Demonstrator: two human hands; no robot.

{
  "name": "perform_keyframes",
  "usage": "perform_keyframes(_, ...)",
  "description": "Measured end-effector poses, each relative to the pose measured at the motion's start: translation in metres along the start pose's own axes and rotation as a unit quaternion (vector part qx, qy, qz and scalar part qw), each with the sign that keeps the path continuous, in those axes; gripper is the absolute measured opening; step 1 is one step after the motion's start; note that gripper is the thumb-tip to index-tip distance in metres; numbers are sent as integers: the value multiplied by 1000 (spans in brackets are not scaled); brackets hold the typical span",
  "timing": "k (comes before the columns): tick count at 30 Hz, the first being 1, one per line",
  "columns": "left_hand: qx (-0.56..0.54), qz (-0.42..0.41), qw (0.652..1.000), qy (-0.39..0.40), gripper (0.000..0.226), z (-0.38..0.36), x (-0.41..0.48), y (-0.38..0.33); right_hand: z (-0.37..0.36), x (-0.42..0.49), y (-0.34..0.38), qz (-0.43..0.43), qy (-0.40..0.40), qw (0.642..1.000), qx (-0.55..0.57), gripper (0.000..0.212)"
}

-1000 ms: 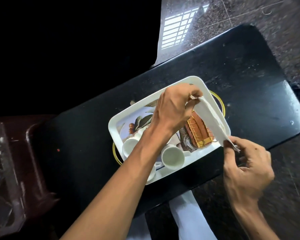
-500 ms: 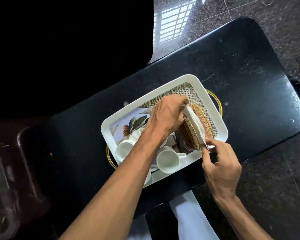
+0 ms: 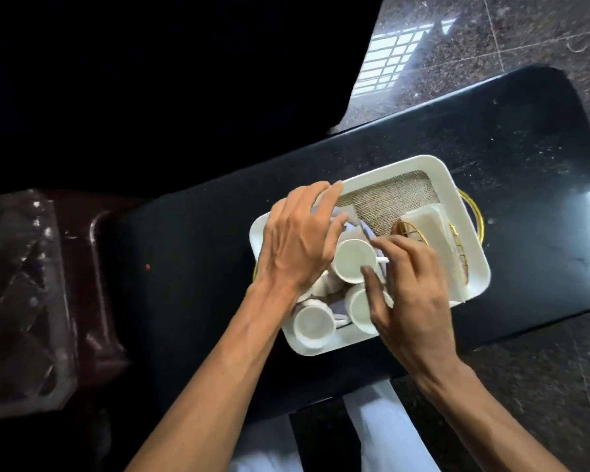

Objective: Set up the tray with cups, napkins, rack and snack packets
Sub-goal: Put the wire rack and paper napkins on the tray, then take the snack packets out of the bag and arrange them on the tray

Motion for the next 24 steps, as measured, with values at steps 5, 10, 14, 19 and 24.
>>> perform_keyframes(5, 48, 72, 996, 23, 65, 30, -53, 50, -42, 14, 69, 56, 125, 988, -76, 53)
perform_keyframes(10, 44, 148, 988, -23, 63, 67, -125, 114, -84, 7, 132, 135, 226, 954, -140, 74)
perform_keyframes(14, 59, 207, 974, -66, 62, 102, -186, 160, -105, -7, 187, 170, 246, 942, -150, 85)
perform_keyframes(19, 68, 266, 951, -142, 57, 152, -253, 219, -128, -30, 268, 208, 263, 931, -146, 92)
perform_keyframes(24, 38, 322, 917, -232, 55, 204, -305, 287, -155, -53, 343, 242, 287, 917, -134, 93)
Point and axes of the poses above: each hand's wrist, its own x-axis towards the middle knuckle, its own z-axis out of the back of the hand, y = z × x, the point moved 4 cm from there along x, towards the middle knuckle, and after that the axes turned 8 degrees about -x, right-handed, at the moved point
